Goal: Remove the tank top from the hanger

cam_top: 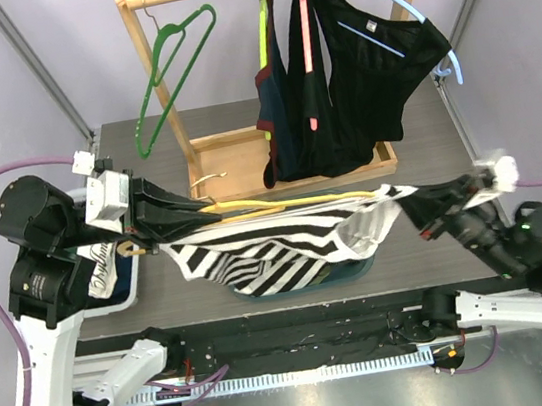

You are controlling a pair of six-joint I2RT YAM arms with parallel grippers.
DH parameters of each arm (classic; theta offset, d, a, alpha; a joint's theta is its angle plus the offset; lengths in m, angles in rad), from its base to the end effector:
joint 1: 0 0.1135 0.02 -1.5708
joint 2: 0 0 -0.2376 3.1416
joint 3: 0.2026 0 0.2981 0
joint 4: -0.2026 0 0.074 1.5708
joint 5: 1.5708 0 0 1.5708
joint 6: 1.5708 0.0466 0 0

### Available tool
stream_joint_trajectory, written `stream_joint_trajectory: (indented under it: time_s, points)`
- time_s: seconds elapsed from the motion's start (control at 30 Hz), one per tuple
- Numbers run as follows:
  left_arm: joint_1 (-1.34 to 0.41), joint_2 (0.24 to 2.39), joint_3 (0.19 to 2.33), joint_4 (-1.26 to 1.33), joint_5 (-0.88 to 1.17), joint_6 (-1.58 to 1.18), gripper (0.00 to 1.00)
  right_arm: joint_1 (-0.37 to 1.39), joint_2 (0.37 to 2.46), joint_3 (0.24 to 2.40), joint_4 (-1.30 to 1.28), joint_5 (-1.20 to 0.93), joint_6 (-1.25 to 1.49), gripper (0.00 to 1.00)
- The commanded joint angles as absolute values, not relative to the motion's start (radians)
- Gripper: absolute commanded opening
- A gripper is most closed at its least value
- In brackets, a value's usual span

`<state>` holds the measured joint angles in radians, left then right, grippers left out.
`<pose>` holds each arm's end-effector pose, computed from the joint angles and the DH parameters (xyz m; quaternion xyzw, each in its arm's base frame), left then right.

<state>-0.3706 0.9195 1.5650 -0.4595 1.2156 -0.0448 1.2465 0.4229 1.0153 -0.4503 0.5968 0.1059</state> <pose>0.1350 -0.0993 0.5427 0.5187 0.4458 -0.4870 0.5431 0.0642 0.1087 0.4398 -0.1511 0.6470 0.3017 0.6838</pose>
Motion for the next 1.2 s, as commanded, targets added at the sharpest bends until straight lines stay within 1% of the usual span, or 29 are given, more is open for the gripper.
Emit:
stream_joint_trajectory:
  time_s: [0.0,0.1,0.23,0.33,0.37,0.43,0.47,0.57,0.6,0.7,0.73,0.9,0.93,0.97,1.03,1.1,1.17]
  points:
    - [-0.364,0.910,1.572,-0.397,1.226,-0.049,0.00,1.244,0.287,0.994,-0.428,0.848,0.161,0.01]
    - [-0.365,0.916,1.575,-0.396,1.226,-0.051,0.00,1.246,0.253,0.974,-0.472,0.871,0.198,0.01]
    - [-0.362,0.920,1.589,-0.396,1.226,-0.052,0.00,1.244,0.310,0.969,-0.557,0.822,0.241,0.01]
    - [-0.364,0.928,1.594,-0.394,1.227,-0.055,0.00,1.246,0.396,0.982,-0.551,0.776,0.233,0.01]
    - [-0.362,0.931,1.591,-0.391,1.226,-0.055,0.00,1.246,0.482,0.997,-0.513,0.731,0.203,0.01]
    - [-0.364,0.939,1.579,-0.385,1.220,-0.054,0.00,1.246,0.556,1.017,-0.439,0.692,0.178,0.02]
    - [-0.362,0.940,1.571,-0.384,1.212,-0.046,0.00,1.246,0.625,1.047,-0.414,0.654,0.160,0.03]
    - [-0.364,0.951,1.546,-0.383,1.109,-0.021,0.00,1.246,0.727,1.112,-0.339,0.641,0.131,0.05]
    - [-0.362,0.954,1.548,-0.380,1.015,-0.021,0.00,1.246,0.779,1.124,-0.306,0.662,0.124,0.05]
    - [-0.364,0.973,1.568,-0.383,0.840,-0.034,0.00,1.246,0.839,1.161,-0.255,0.792,0.103,0.02]
    - [-0.364,0.982,1.575,-0.388,0.757,-0.026,0.00,1.246,0.845,1.164,-0.249,0.811,0.101,0.02]
    - [-0.377,1.000,1.609,-0.487,0.609,0.029,0.00,1.246,0.853,1.158,-0.316,0.927,0.118,0.02]
    - [-0.385,1.002,1.608,-0.508,0.597,0.041,0.00,1.246,0.844,1.154,-0.336,0.890,0.136,0.10]
    - [-0.393,1.006,1.603,-0.527,0.591,0.064,0.00,1.246,0.839,1.149,-0.359,0.861,0.149,0.19]
    - [-0.417,1.008,1.589,-0.589,0.588,0.078,0.00,1.244,0.831,1.158,-0.451,0.798,0.184,0.44]
    - [-0.433,1.014,1.585,-0.645,0.583,0.106,0.00,1.246,0.828,1.181,-0.561,0.769,0.205,0.47]
    - [-0.451,1.017,1.591,-0.689,0.580,0.135,0.00,1.246,0.804,1.218,-0.615,0.721,0.218,0.53]
